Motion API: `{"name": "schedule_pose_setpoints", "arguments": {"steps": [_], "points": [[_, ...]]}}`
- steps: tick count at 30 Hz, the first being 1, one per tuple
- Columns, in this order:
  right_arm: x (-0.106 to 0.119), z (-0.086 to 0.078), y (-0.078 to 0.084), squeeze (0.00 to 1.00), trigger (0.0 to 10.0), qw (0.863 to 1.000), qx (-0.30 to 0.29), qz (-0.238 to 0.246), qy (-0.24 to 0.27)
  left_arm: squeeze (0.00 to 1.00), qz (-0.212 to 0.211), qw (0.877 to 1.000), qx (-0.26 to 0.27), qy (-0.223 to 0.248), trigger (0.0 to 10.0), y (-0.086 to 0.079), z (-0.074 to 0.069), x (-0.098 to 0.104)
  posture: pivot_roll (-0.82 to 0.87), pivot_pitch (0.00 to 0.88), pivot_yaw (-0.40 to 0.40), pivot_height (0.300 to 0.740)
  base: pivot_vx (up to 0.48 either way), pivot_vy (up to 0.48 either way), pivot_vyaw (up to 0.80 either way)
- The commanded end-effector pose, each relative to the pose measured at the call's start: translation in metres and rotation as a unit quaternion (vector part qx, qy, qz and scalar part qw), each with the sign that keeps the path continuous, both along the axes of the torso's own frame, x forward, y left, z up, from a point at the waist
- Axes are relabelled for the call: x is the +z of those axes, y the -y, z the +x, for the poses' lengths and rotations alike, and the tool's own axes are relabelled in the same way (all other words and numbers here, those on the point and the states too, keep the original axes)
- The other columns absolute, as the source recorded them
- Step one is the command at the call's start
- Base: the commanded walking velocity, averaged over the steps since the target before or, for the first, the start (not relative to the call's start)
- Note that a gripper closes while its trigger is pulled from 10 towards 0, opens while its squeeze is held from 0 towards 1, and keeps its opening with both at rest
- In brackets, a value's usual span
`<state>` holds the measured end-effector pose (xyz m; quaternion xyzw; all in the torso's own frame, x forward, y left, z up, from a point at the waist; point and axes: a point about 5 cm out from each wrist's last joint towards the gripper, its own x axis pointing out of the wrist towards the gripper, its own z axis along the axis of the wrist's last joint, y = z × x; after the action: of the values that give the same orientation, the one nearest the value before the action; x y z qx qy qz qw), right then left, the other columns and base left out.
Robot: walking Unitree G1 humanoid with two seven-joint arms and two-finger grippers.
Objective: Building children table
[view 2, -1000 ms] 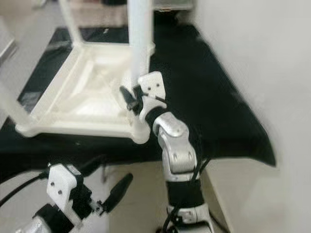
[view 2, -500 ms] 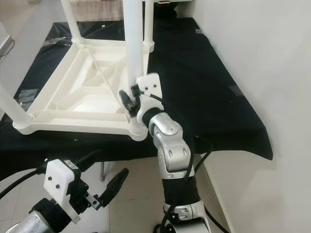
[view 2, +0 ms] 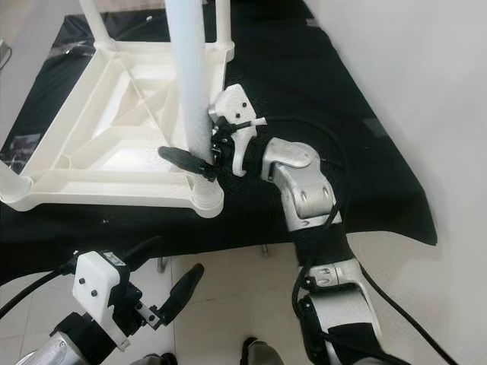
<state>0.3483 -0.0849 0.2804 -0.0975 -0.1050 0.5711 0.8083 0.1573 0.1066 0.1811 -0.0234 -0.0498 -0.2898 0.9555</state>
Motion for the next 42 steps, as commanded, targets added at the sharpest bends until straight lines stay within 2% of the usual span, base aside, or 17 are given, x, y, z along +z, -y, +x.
{"name": "schedule_pose_setpoints", "arguments": {"steps": [1,6,7,8,9,10,19,25,27,28,29,30,31,33,34,37,42], "points": [[0.004,0.000,0.000,0.00,10.0,0.999,0.041,0.005,0.000,0.00,0.000,1.000,-0.003,-0.012,10.0,0.002,-0.004,-0.002,0.11,0.250,-0.035,0.740,0.000,0.000,0.00],[0.009,0.004,0.006,0.00,10.0,0.996,0.086,0.001,-0.013,0.00,-0.002,1.000,-0.002,-0.014,10.0,0.002,-0.006,-0.002,0.11,0.250,-0.036,0.740,0.000,0.000,0.00],[0.009,0.004,0.008,0.00,7.0,0.994,0.104,-0.001,-0.019,0.00,-0.002,1.000,-0.001,-0.015,10.0,0.003,-0.006,-0.002,0.11,0.250,-0.037,0.740,0.000,0.000,0.00],[0.009,0.004,0.008,0.00,7.0,0.994,0.104,-0.001,-0.019,0.00,-0.002,1.000,-0.001,-0.015,10.0,0.003,-0.006,-0.002,0.11,0.250,-0.037,0.740,0.000,0.000,0.00],[0.009,0.003,0.011,0.00,5.0,0.992,0.124,-0.004,-0.024,0.00,-0.003,1.000,-0.001,-0.016,10.0,0.003,-0.006,-0.003,0.11,0.249,-0.038,0.740,0.000,0.000,0.00],[0.009,0.002,0.014,0.00,0.0,0.988,0.148,-0.008,-0.032,0.00,-0.003,1.000,-0.001,-0.017,10.0,0.003,-0.007,-0.003,0.11,0.248,-0.039,0.740,0.000,0.000,0.00],[0.004,0.003,0.019,0.00,0.0,0.983,0.178,-0.021,-0.043,0.00,-0.005,1.000,0.001,-0.018,10.0,0.003,-0.007,-0.003,0.10,0.241,-0.039,0.740,0.000,0.000,0.00],[-0.013,0.010,0.011,0.00,0.0,0.993,0.104,-0.030,-0.051,0.00,-0.006,1.000,0.001,-0.018,10.0,0.004,-0.006,-0.003,0.10,0.242,-0.040,0.740,0.000,0.000,0.00],[-0.020,0.012,0.007,0.00,0.0,0.996,0.065,-0.027,-0.062,0.00,-0.006,1.000,0.001,-0.018,10.0,0.004,-0.006,-0.003,0.10,0.243,-0.042,0.740,0.000,0.000,0.00],[-0.035,0.014,0.001,0.00,0.0,0.996,-0.007,-0.026,-0.089,0.00,-0.006,1.000,0.001,-0.018,10.0,0.004,-0.006,-0.003,0.09,0.244,-0.046,0.740,0.000,0.000,0.00],[-0.035,0.014,0.001,0.00,0.0,0.996,-0.007,-0.026,-0.089,0.00,-0.006,1.000,0.001,-0.018,10.0,0.004,-0.006,-0.003,0.09,0.244,-0.046,0.740,0.000,0.000,0.00],[-0.056,0.017,-0.004,0.00,0.0,0.982,-0.141,-0.010,-0.129,0.00,-0.006,1.000,0.001,-0.017,10.0,0.003,-0.006,-0.003,0.09,0.244,-0.034,0.740,0.000,0.000,0.00],[-0.056,0.017,-0.004,0.00,0.0,0.982,-0.141,-0.010,-0.129,0.00,-0.006,1.000,0.001,-0.017,10.0,0.003,-0.006,-0.003,0.09,0.244,-0.034,0.740,0.000,0.000,0.00],[-0.094,-0.007,-0.010,0.00,0.0,0.926,-0.330,0.007,-0.181,0.00,-0.005,1.000,-0.002,-0.017,10.0,0.002,-0.004,-0.003,0.08,0.238,-0.020,0.740,0.000,0.000,0.00],[-0.098,-0.018,-0.013,0.00,0.0,0.914,-0.361,0.014,-0.186,0.00,-0.004,1.000,-0.003,-0.016,10.0,0.002,-0.002,-0.003,0.07,0.228,-0.019,0.740,0.000,0.000,0.00],[-0.093,-0.023,-0.021,0.00,0.0,0.910,-0.367,0.030,-0.192,0.00,-0.003,1.000,-0.004,-0.013,10.0,0.001,-0.001,-0.003,0.07,0.223,-0.018,0.740,0.000,0.000,0.00],[-0.077,-0.013,-0.028,0.00,0.0,0.914,-0.362,0.045,-0.175,0.00,-0.003,1.000,-0.004,-0.012,10.0,0.002,0.002,-0.004,0.07,0.215,-0.026,0.740,0.000,0.000,0.00]]}}
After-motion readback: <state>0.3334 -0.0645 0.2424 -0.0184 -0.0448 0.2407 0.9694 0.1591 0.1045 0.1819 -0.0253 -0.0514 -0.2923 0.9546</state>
